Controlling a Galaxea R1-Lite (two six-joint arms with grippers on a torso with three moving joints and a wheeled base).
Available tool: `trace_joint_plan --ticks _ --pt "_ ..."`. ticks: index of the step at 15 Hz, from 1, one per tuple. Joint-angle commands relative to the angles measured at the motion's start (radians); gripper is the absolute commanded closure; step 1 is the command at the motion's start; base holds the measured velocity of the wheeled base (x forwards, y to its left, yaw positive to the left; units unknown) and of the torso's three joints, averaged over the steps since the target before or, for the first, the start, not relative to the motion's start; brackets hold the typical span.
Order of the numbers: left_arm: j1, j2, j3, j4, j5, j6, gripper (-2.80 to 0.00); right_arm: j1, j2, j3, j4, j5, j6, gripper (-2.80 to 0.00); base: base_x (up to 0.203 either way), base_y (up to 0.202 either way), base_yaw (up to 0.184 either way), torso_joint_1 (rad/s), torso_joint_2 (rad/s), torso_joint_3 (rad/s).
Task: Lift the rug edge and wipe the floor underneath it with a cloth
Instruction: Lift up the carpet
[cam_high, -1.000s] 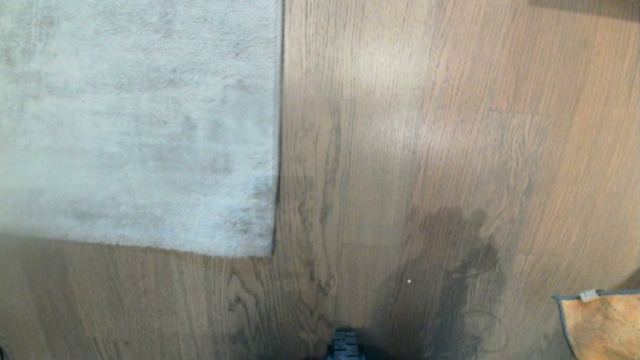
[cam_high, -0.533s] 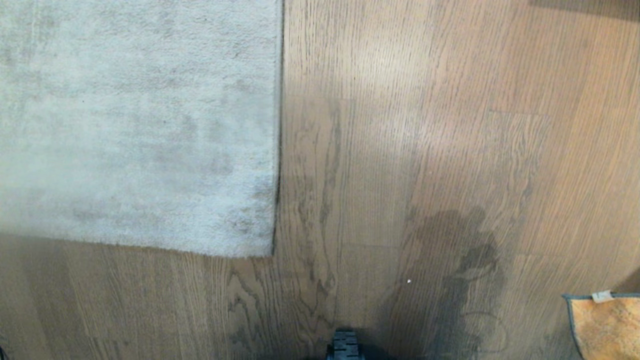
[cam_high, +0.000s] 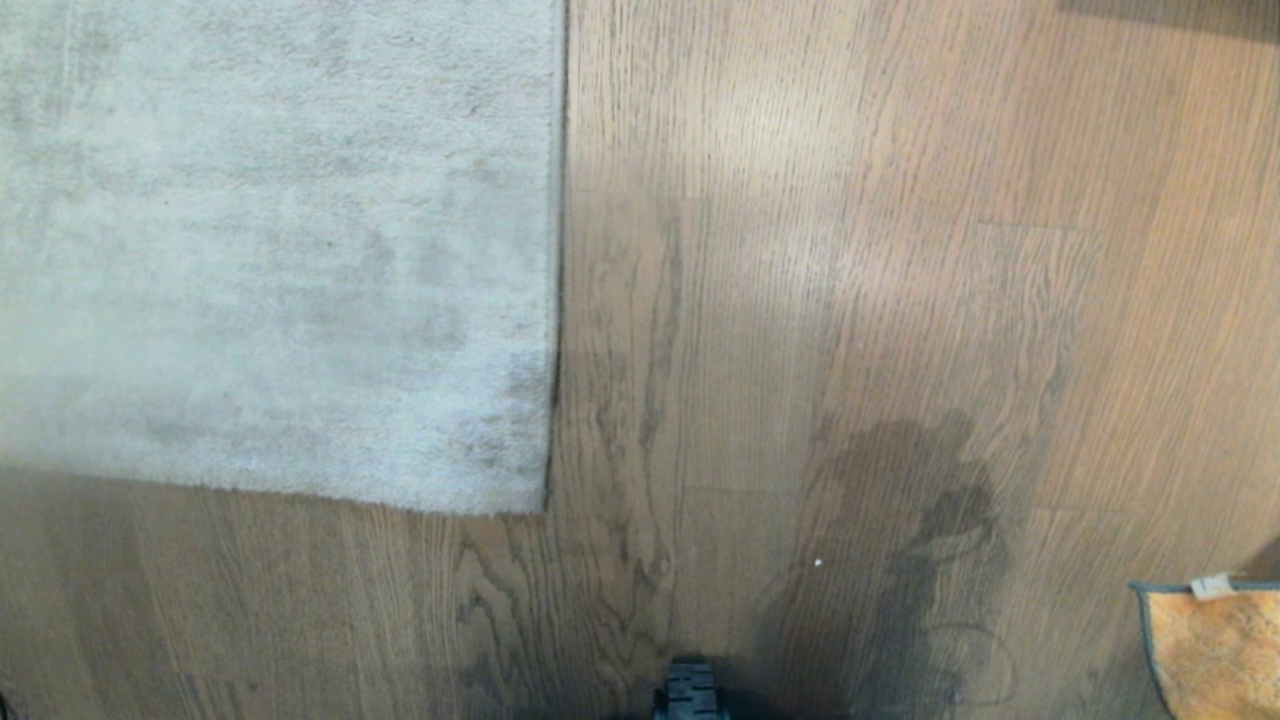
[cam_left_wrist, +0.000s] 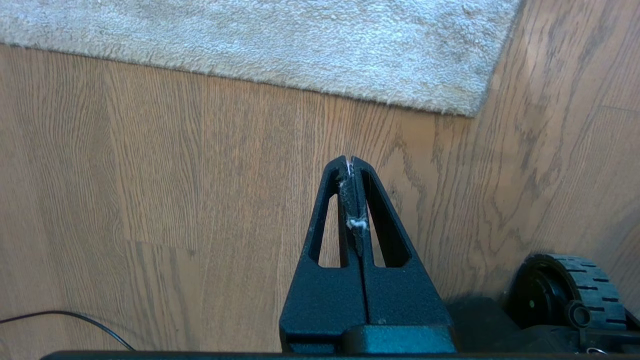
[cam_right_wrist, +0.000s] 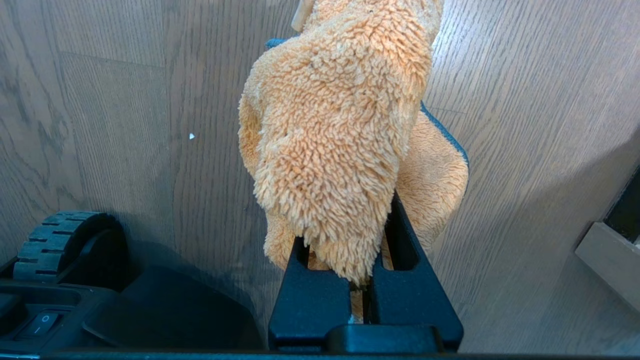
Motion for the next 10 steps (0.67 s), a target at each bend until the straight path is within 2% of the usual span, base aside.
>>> trace_joint_plan --ticks 1,10 --pt "0.000 0.000 0.000 -0.001 0.001 -0.001 0.00 0.000 0.004 0.000 -0.001 0.000 -0.001 0.00 0.000 0.000 0.000 0.000 0.00 0.000" --pt "0.000 0.000 0.000 -0.001 0.001 -0.001 0.00 0.000 0.004 0.000 -0.001 0.000 -0.001 0.00 0.000 0.000 0.000 0.000 0.00 0.000"
